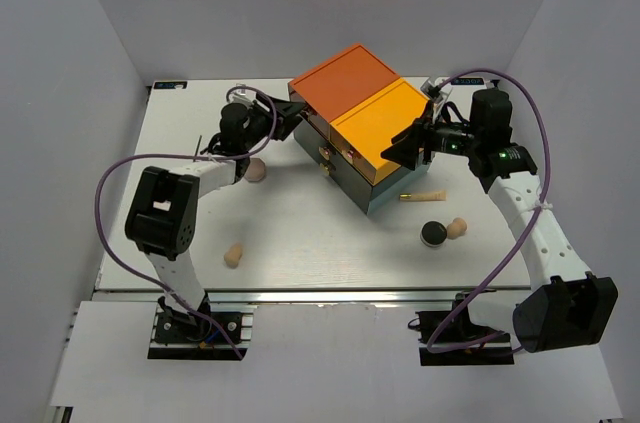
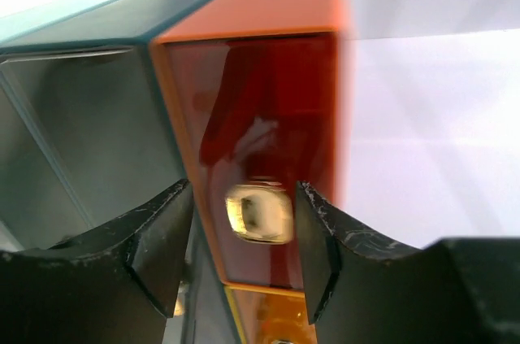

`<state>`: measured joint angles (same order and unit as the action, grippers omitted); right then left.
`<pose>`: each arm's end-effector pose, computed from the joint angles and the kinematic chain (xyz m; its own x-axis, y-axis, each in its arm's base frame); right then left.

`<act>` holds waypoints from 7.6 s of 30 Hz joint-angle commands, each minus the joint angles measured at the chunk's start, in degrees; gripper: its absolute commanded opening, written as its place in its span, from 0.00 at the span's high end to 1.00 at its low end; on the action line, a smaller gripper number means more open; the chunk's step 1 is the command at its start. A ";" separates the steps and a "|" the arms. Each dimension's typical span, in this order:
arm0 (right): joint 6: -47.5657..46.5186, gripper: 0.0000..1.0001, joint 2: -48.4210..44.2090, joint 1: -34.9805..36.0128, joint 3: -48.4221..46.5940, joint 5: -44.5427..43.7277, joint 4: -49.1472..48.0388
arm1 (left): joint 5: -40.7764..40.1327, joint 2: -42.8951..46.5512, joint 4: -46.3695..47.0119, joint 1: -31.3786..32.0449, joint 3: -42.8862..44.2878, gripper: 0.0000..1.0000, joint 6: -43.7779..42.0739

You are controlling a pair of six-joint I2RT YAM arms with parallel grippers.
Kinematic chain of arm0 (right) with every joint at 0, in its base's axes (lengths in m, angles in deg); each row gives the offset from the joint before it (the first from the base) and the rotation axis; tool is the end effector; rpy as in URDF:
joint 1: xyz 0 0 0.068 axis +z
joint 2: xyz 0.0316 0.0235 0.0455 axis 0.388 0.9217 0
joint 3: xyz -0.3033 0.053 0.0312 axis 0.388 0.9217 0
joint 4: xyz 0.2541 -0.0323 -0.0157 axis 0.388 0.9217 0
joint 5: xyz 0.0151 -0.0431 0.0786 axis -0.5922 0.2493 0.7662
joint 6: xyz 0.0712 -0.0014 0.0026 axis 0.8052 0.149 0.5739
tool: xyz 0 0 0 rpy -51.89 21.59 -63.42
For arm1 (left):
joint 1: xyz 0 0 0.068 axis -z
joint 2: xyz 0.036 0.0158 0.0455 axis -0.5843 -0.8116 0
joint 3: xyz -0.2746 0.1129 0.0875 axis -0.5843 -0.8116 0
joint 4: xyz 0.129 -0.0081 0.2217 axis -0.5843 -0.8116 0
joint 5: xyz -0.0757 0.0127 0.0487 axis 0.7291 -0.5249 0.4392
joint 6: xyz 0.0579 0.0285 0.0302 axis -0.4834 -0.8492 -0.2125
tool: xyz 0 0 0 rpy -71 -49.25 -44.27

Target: Organize the makeup

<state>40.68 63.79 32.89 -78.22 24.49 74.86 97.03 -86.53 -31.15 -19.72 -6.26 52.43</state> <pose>0.2500 0.0908 0.4041 -0.3155 -0.0777 -0.9457 -0.8399 0.4867 0.2402 0.4110 -0.1397 0.2693 -0.6094 -0.7714 -0.1832 0.0101 0.2235 -0.9747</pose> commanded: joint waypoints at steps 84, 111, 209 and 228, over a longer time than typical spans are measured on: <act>-16.06 0.26 -1.10 -1.10 2.58 0.11 4.26 | -23.70 -4.88 -51.31 -3.11 10.56 0.02 -53.53; -15.80 0.26 -0.56 -1.10 1.88 0.37 4.17 | -24.23 5.29 -43.84 -2.58 -5.51 0.66 -50.02; -29.34 0.12 7.34 4.00 29.38 -52.61 11.47 | -14.21 44.42 -40.50 -8.47 -18.43 0.02 -32.52; -73.92 1.00 -8.13 13.96 8.58 1.15 50.49 | -7.97 46.35 -35.66 -8.47 -22.48 0.14 -31.99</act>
<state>-22.53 56.08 39.80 -63.75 8.12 116.30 86.36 -41.40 -68.88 -28.05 -28.32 20.10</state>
